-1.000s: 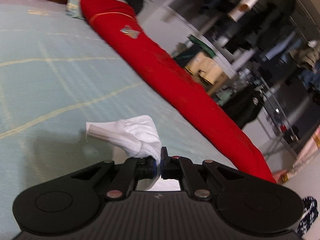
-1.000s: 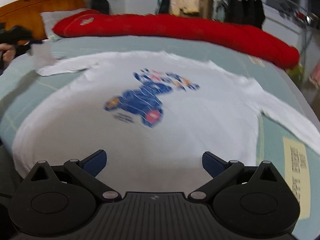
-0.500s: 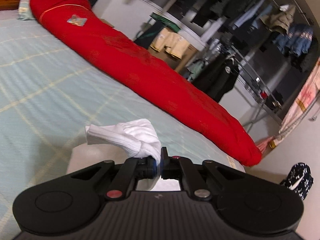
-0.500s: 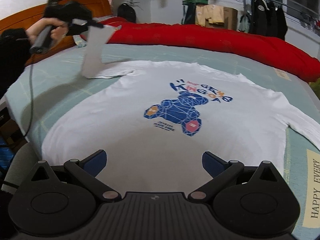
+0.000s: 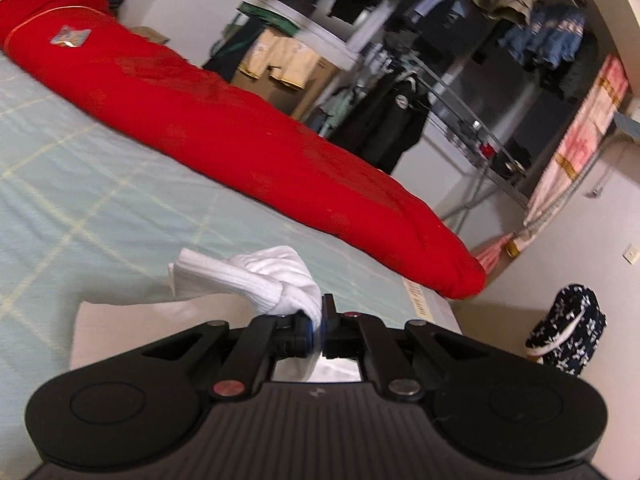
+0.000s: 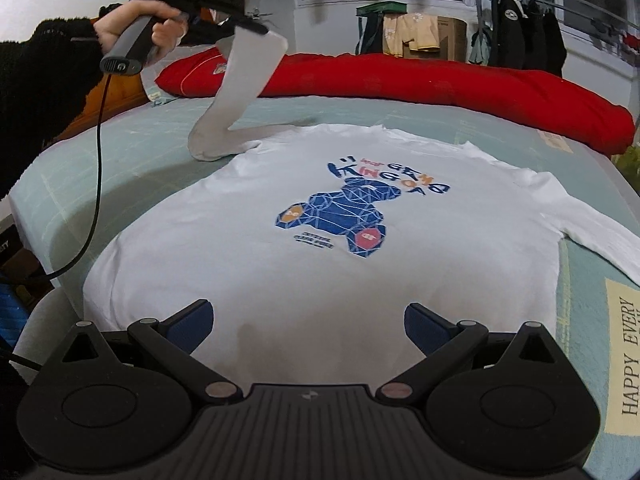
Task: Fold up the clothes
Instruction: 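Carry the held sleeve with the left tool across the sweatshirt chest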
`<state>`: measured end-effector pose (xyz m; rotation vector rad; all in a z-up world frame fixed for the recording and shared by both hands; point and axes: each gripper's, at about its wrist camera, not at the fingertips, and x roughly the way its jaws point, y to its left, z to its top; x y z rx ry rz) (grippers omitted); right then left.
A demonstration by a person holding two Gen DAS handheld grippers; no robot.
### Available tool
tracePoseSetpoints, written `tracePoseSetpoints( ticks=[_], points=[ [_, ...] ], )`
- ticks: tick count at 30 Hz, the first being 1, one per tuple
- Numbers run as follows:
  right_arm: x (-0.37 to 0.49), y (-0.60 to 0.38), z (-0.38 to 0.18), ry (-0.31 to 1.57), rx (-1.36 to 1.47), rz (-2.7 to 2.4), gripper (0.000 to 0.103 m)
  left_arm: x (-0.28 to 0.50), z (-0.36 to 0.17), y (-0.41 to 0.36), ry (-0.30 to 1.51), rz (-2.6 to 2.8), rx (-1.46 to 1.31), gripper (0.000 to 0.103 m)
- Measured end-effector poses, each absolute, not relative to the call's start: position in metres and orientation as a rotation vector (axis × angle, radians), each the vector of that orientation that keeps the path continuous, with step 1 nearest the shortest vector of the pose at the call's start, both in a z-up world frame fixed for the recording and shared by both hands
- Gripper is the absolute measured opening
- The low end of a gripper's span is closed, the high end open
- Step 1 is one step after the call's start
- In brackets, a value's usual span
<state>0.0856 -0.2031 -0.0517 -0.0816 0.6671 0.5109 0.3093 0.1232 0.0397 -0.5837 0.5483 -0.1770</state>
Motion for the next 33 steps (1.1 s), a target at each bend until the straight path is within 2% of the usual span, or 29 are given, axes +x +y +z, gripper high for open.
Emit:
tracePoseSetpoints(
  ticks=[16, 33],
  points=[
    [0.081, -0.221, -0.054, 0.656, -0.045, 0.477, 0.103, 0.345, 0.05, 0.035, 0.617, -0.31, -0.506, 0.003],
    [0.082, -0.234, -0.06, 0.673, -0.03, 0.444, 0.103, 0.369, 0.024, -0.044, 0.687, -0.399, -0.431, 0.003]
  ],
)
